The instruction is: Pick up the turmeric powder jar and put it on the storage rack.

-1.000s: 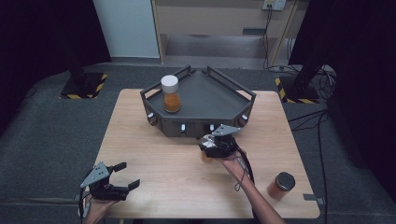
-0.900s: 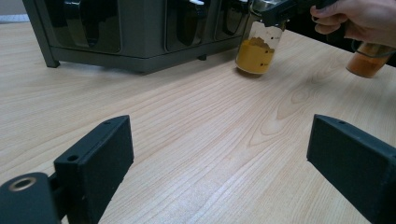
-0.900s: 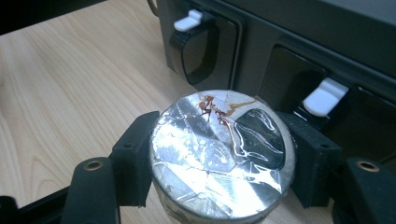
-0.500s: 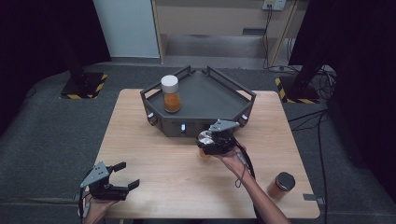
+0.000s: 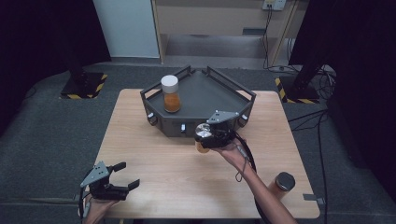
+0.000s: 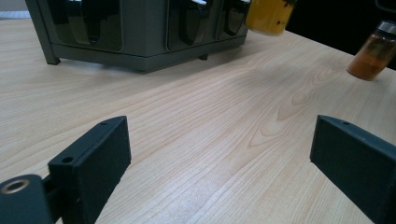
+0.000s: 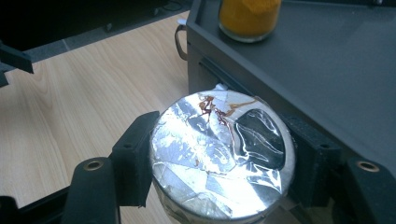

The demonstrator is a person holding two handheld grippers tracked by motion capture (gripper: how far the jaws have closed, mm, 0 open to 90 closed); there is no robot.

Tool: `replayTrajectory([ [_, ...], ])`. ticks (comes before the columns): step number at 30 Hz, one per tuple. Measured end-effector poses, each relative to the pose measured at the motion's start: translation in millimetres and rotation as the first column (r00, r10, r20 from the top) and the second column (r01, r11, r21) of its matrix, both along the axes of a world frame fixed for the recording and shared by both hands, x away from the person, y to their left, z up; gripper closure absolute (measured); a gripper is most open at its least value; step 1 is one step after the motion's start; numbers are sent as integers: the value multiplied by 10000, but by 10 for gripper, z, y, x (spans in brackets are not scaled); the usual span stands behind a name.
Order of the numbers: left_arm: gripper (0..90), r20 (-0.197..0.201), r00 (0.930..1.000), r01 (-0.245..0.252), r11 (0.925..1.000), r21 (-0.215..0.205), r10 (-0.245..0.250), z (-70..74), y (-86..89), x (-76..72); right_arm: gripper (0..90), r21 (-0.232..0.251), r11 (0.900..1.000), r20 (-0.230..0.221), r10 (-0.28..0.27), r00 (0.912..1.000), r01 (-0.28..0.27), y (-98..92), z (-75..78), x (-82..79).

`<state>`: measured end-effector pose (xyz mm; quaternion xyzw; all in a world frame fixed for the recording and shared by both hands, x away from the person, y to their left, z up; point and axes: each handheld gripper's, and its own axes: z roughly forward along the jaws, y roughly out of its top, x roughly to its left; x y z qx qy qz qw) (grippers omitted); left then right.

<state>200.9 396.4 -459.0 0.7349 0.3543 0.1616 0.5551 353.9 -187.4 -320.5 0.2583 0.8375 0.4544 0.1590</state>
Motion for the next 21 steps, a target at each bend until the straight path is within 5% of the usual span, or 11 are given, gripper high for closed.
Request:
replayTrajectory([
  [21, 45, 8, 10000, 24, 10000, 38, -24, 1, -5, 4, 345, 64, 10000, 87, 31, 10000, -31, 75, 472, 165],
])
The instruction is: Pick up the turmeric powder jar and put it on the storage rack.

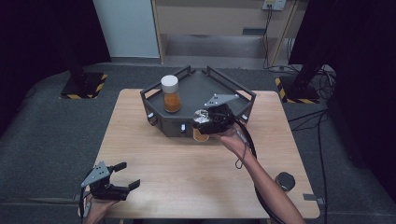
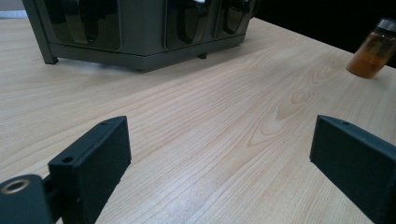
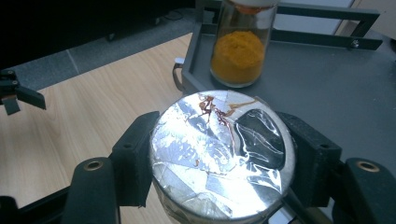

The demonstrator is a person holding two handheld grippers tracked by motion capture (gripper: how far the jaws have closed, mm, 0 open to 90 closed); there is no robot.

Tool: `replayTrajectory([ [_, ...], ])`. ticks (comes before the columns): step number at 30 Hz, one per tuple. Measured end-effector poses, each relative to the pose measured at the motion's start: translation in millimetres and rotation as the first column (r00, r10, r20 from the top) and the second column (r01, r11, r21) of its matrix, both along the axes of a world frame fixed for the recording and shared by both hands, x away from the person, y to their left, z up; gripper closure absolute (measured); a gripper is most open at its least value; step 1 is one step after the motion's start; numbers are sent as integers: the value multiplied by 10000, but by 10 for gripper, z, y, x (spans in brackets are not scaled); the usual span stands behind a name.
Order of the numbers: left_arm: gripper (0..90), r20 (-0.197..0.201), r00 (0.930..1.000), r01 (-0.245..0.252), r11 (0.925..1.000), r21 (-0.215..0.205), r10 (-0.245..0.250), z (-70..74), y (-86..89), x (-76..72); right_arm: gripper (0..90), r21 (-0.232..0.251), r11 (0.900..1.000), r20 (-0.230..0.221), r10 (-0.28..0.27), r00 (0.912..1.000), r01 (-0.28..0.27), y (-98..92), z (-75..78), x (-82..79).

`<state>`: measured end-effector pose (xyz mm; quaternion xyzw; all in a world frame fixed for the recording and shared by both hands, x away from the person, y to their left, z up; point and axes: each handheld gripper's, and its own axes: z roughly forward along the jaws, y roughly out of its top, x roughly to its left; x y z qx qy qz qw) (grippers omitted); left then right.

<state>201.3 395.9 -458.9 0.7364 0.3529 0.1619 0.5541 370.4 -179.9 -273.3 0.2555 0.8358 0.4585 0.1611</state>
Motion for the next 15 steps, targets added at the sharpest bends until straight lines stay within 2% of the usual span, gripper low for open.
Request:
replayTrajectory([
  [15, 45, 22, 10000, -11, 10000, -30, 11, -3, 8, -4, 345, -44, 9997, 22, -248, 9997, 249, 99, 209, 198],
])
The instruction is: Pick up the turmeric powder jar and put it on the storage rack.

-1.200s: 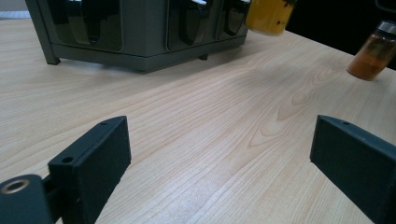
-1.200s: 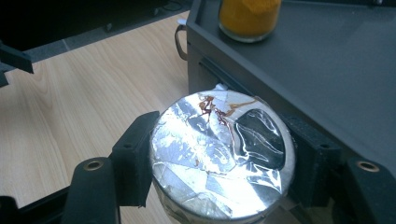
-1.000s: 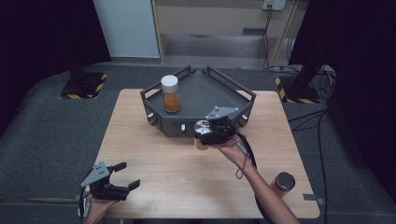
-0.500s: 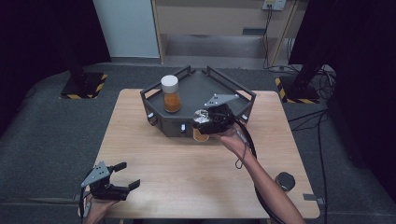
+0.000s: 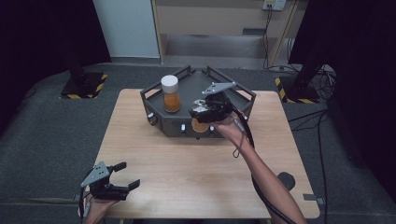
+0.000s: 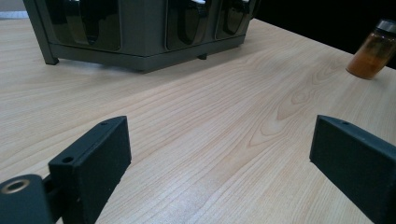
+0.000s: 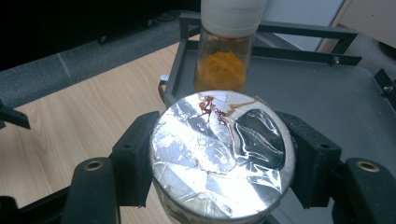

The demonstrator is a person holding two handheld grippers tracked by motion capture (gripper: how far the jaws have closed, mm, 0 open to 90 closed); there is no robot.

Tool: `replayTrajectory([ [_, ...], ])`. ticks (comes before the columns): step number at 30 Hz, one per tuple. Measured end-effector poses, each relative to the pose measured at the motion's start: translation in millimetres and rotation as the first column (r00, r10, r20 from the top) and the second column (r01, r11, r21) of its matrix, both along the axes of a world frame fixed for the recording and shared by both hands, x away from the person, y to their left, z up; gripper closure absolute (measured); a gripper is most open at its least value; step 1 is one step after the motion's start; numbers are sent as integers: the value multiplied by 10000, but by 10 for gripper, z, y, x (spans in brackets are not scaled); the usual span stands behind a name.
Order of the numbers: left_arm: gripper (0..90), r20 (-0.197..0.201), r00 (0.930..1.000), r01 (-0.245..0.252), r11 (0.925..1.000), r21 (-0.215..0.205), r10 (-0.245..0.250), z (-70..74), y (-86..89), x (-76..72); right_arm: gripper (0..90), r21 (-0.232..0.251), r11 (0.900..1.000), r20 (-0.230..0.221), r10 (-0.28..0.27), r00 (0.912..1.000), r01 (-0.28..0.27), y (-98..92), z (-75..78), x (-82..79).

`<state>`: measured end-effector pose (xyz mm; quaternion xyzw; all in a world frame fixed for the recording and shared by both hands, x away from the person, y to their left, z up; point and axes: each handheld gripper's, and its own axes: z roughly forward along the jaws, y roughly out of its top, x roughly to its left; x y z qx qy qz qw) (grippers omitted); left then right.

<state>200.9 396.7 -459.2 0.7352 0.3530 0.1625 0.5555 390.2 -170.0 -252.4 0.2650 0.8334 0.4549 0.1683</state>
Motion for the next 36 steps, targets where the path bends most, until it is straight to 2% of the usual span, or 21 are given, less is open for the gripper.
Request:
replayTrajectory([
  [23, 46, 38, 10000, -18, 10000, 20, 17, -3, 2, 0, 345, 173, 9964, -67, -828, 9965, 829, 174, 138, 329],
  [36, 49, 39, 10000, -7, 10000, -18, 8, -4, 10, -4, 345, 296, 9877, -2, -1534, 9882, 1533, 293, 125, 469],
])
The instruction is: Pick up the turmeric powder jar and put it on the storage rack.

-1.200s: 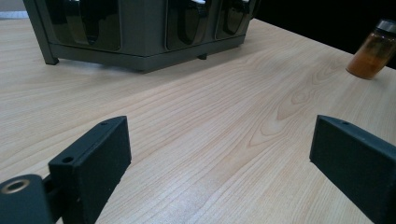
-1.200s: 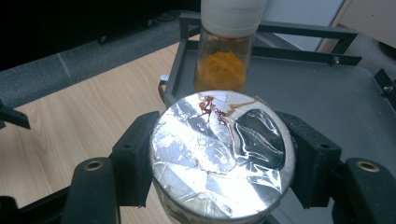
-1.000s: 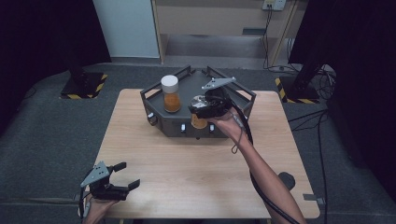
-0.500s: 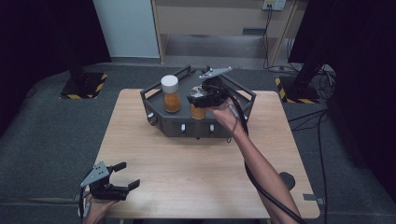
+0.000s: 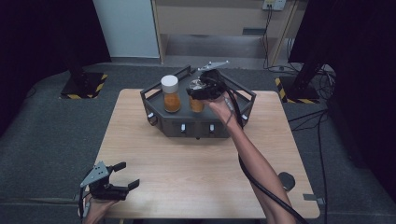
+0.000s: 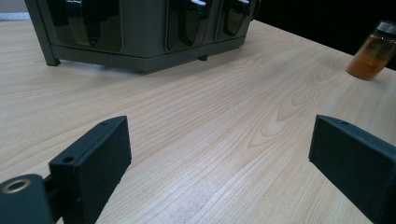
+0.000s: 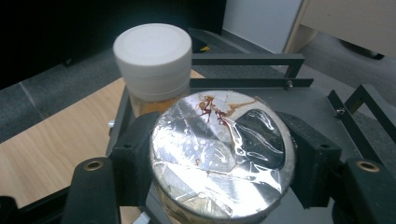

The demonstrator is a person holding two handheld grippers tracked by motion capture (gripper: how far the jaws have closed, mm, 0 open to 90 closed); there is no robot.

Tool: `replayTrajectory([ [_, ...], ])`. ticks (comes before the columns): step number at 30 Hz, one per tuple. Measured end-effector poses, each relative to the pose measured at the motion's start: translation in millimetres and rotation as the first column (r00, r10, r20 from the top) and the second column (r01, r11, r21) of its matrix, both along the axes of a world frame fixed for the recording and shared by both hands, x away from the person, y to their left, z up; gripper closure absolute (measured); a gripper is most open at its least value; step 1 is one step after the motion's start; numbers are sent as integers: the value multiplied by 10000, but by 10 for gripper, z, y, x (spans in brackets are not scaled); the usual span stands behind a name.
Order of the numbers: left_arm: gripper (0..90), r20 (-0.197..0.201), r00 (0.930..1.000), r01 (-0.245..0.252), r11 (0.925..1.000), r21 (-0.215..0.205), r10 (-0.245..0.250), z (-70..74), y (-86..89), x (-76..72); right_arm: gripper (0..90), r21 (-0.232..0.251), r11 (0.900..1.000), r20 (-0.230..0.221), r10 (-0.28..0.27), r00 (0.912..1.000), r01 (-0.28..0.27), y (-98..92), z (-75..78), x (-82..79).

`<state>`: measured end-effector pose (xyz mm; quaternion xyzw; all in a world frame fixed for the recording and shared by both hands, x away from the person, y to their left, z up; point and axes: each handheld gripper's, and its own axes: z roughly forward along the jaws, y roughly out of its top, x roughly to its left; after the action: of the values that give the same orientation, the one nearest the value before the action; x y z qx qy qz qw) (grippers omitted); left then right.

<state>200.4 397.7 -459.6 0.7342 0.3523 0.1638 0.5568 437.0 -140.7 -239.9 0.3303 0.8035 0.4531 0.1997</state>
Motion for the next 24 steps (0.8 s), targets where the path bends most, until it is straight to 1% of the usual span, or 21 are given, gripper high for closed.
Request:
replayTrajectory([
  [8, 49, 5, 10000, 4, 10000, -7, -4, -2, 2, 1, 345, 61, 9984, -11, -554, 9985, 554, 62, -82, 77],
  [11, 49, 17, 10000, -5, 10000, -37, 5, -3, 5, -2, 345, 159, 9977, -87, -658, 9978, 660, 68, -113, 110],
  [15, 49, 15, 10000, 2, 10000, -35, -2, -4, 5, 0, 345, -44, 9972, -67, -741, 9972, 741, 111, -142, 141],
  [17, 49, 28, 10000, -3, 10000, -24, 3, -4, 6, 0, 345, 13, 9970, -94, -780, 9969, 780, 112, -163, 152],
  [20, 49, 15, 10000, 4, 10000, -33, -4, -5, 6, 2, 345, 13, 9963, -13, -855, 9963, 855, 126, -197, 153],
  [24, 49, 18, 10000, 14, 10000, -38, -14, -5, 5, 1, 345, -30, 9959, -100, -900, 9959, 900, 140, -238, 181],
])
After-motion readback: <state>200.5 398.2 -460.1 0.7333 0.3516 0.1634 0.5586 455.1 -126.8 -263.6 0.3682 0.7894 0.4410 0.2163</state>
